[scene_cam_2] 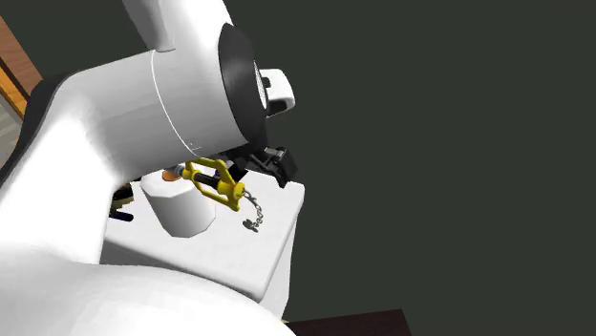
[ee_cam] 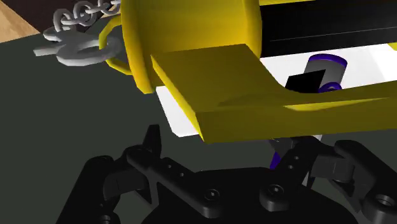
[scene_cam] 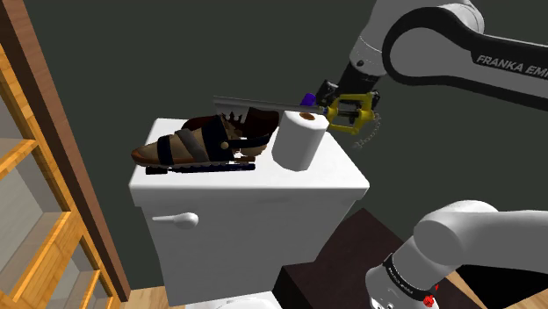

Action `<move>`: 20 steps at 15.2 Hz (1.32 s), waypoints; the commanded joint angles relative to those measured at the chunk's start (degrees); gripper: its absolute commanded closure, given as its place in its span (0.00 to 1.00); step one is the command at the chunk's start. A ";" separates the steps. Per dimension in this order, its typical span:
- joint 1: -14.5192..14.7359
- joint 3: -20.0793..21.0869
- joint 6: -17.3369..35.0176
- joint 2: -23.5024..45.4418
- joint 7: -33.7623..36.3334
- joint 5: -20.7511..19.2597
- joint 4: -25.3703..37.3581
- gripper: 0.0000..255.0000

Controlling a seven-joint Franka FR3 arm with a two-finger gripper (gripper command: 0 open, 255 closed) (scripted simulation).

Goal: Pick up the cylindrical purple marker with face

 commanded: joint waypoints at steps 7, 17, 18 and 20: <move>-16.79 21.03 4.44 8.58 34.30 -4.54 12.75 0.00; -16.34 22.59 9.70 8.10 35.82 -3.86 6.99 1.00; -16.30 22.59 9.62 8.05 35.83 -3.83 7.01 1.00; -16.33 22.62 9.59 8.09 35.84 -3.85 7.09 1.00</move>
